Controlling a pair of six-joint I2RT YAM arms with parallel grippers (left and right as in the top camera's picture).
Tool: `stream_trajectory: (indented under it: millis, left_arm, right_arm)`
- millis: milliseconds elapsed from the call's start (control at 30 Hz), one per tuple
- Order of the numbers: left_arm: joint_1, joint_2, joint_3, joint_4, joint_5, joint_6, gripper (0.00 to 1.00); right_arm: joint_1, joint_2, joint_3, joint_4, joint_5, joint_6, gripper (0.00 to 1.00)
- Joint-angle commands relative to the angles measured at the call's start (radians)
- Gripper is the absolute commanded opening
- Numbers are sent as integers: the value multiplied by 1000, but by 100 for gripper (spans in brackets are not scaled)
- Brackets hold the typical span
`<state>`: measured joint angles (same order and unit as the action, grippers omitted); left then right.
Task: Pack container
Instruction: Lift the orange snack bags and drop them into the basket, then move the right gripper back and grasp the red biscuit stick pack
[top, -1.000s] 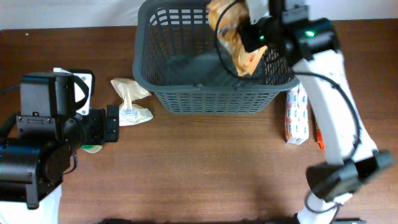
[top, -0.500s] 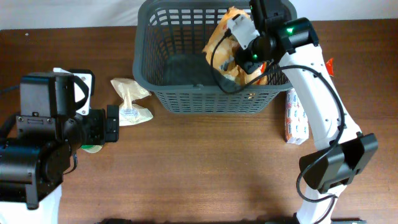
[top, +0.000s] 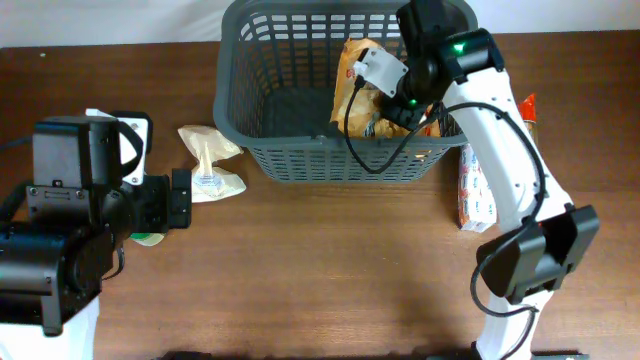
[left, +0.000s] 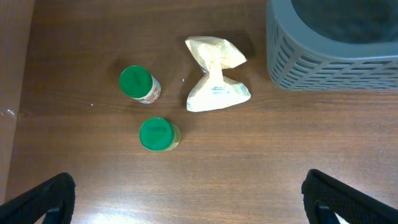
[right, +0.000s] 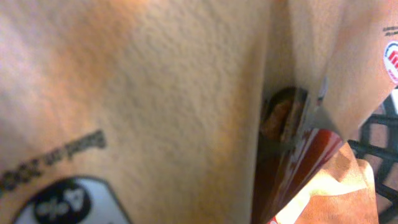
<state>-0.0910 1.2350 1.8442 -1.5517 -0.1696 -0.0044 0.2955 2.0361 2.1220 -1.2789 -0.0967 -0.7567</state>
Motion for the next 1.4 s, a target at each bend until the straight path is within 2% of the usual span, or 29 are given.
stream_trajectory:
  millis: [0, 33, 100, 200, 300, 333, 600, 767, 900, 1000, 1133, 1267, 1367]
  left_arm:
    - [6, 2, 5, 2, -11, -3, 99]
    - [6, 2, 5, 2, -11, -3, 99]
    - [6, 2, 5, 2, -11, -3, 99]
    - [6, 3, 5, 2, -11, -3, 99]
    - [6, 2, 5, 2, -11, -3, 99]
    - [6, 2, 5, 2, -11, -3, 99]
    - [6, 3, 5, 2, -11, -3, 99]
    - [6, 2, 5, 2, -11, -3, 99]
    - [6, 3, 5, 2, -11, -3, 99]
    - [6, 2, 5, 2, -11, -3, 99]
    - [6, 2, 5, 2, -11, -3, 99]
    - [6, 2, 5, 2, -11, -3, 99]
    - [6, 2, 5, 2, -11, -3, 99]
  right_arm:
    - [6, 23, 8, 6, -31, -13, 4]
    - [6, 34, 8, 7, -31, -13, 4]
    - [6, 48, 8, 10, -30, -13, 11]
    - [6, 48, 8, 16, -15, -12, 30]
    - [6, 34, 27, 45, 27, 85, 59]
    - [6, 29, 43, 47, 34, 121, 62]
    - [5, -63, 235, 41, 37, 260, 66]
    - [-17, -129, 354, 40, 265, 360, 66]
    - [-101, -171, 391, 40, 369, 454, 67]
    - [-236, -171, 389, 40, 367, 573, 70]
    - [-442, -120, 367, 33, 248, 739, 74]
    - [-612, -43, 291, 32, 11, 796, 74]
    - [-670, 17, 206, 34, -78, 796, 68]
